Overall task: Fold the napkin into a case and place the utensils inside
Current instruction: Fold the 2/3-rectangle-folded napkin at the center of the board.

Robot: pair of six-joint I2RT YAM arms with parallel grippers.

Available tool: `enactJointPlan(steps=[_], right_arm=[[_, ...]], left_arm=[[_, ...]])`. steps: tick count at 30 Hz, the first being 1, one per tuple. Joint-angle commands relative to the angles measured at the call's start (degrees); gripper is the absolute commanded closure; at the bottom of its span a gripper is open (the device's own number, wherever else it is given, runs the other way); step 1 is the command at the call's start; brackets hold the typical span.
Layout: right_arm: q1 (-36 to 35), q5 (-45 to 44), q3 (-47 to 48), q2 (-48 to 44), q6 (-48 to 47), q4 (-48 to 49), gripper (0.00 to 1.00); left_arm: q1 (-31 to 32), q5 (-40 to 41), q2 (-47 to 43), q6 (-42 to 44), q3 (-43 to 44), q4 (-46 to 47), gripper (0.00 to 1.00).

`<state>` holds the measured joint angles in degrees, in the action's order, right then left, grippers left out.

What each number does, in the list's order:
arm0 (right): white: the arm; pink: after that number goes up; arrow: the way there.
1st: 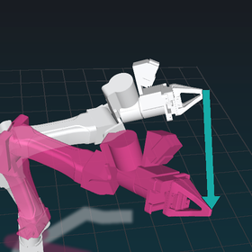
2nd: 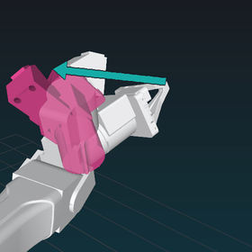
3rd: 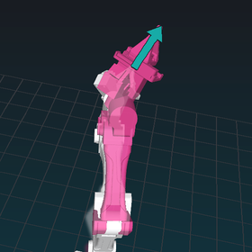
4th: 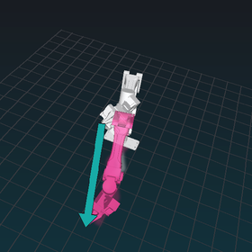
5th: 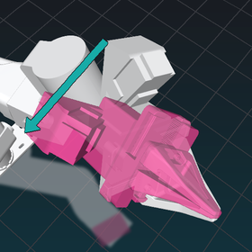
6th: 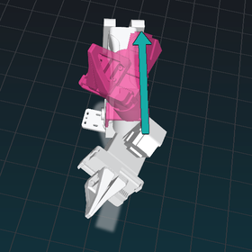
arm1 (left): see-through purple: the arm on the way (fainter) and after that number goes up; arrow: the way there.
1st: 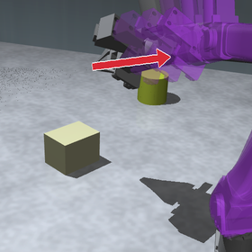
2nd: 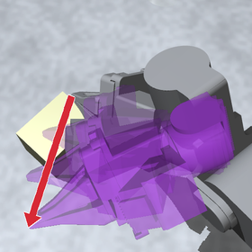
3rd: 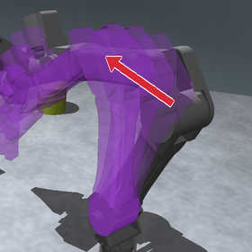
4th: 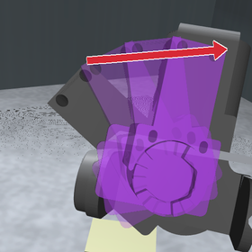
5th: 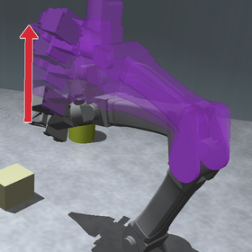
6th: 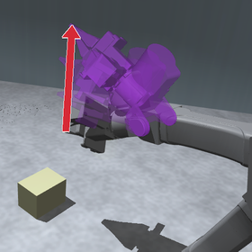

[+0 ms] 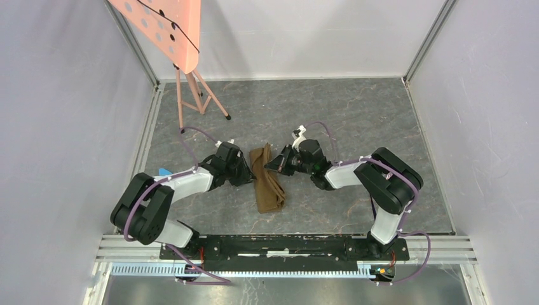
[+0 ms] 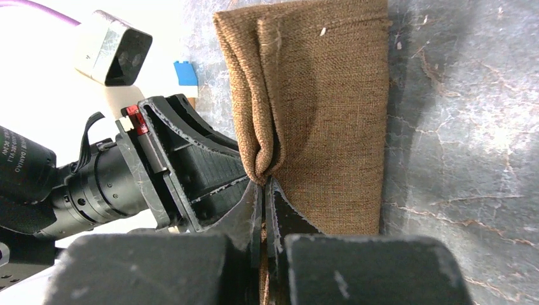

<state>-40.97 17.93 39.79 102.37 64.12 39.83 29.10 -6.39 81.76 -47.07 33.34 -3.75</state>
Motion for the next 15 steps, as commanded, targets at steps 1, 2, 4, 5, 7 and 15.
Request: enactJointPlan(steps=[1,2,4,5,7,15], right_arm=[[-1.42,-2.82,2.26,1.42,1.61,0.25,1.00],[-1.75,-3.27,2.35,1.72,1.90,0.03,1.00],[-2.28,-4.33,2.46,2.34,2.98,0.33,1.00],[-2.60,-4.99,2.76,2.78,3.34,0.33,1.00],[-3.28,-5.38,3.79,3.97,3.89,0.34,1.00],[-5.11,-8.97,5.99,6.50,5.93,1.15,1.00]], left_arm=[[0.09,-1.86,2.07,0.45,-0.52,5.22,0.73],[0.08,-1.83,2.29,0.49,-0.64,5.40,0.75],[0.08,-1.61,2.59,0.53,-1.04,6.00,0.78],[0.13,-1.60,2.78,0.53,-1.29,6.24,0.79],[0.08,-1.93,3.07,0.36,-1.81,6.92,0.81],[0.12,-2.22,2.37,0.22,-3.47,8.41,0.86]])
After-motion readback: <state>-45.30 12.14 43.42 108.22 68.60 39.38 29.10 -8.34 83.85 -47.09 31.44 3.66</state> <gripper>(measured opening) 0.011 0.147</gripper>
